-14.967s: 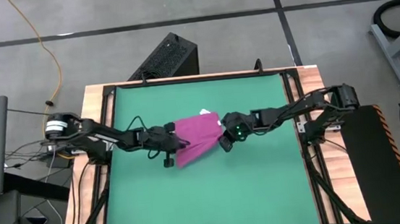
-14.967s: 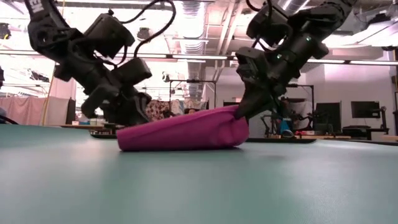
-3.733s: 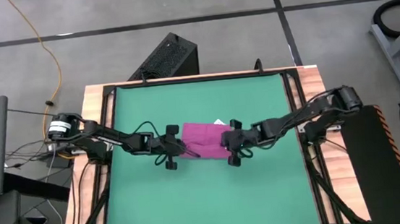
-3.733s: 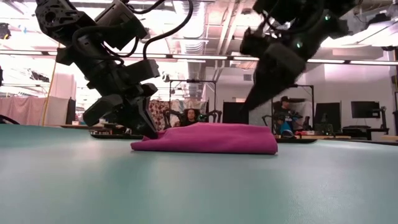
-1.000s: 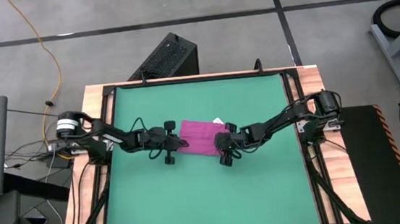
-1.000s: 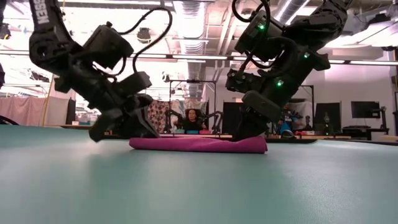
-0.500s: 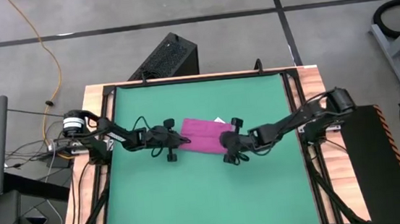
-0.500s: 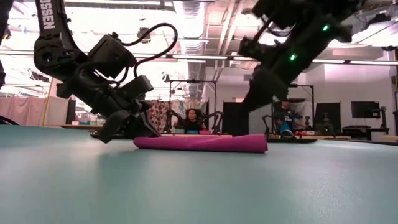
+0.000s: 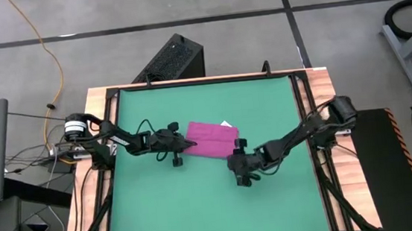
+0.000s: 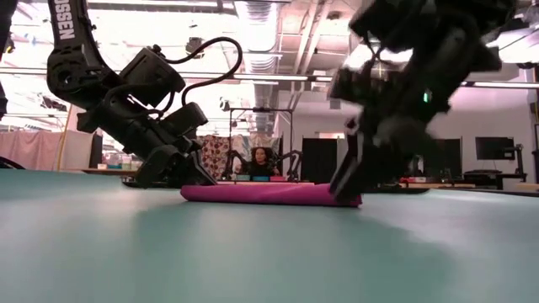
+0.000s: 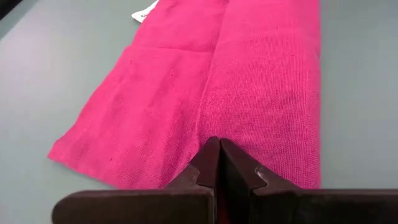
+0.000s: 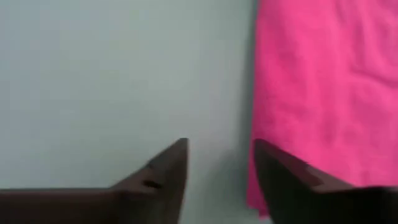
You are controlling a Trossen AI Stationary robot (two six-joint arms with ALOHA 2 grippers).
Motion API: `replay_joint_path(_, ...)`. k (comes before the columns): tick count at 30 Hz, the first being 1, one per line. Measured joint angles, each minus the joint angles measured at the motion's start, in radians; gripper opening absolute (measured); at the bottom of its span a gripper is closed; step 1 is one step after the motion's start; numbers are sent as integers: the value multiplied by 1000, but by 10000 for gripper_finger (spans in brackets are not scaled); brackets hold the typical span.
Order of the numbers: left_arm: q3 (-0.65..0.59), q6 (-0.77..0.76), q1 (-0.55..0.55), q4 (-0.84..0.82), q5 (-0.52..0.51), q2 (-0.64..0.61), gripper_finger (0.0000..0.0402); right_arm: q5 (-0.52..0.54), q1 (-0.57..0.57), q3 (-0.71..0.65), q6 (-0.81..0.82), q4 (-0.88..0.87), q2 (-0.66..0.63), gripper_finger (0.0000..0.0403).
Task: Roll towel into tight, uniform cylinder
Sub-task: Roll the pink towel
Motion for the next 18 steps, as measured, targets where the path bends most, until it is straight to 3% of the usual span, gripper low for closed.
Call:
replay_joint_path(4, 0, 1, 0, -2, 1, 0, 0, 79, -1, 4, 2, 15, 49, 262)
replay_joint_path(9, 0, -2, 0, -3, 3, 0, 0, 96, 15, 2, -1, 9, 29, 255)
replay_joint_path(14, -1, -2, 0, -3, 4, 0, 0, 211, 40, 1, -41, -43, -29, 247)
replay_joint_path(18, -1, -3, 0, -3, 4, 0, 0, 222, 21, 0, -72, -58, -20, 246)
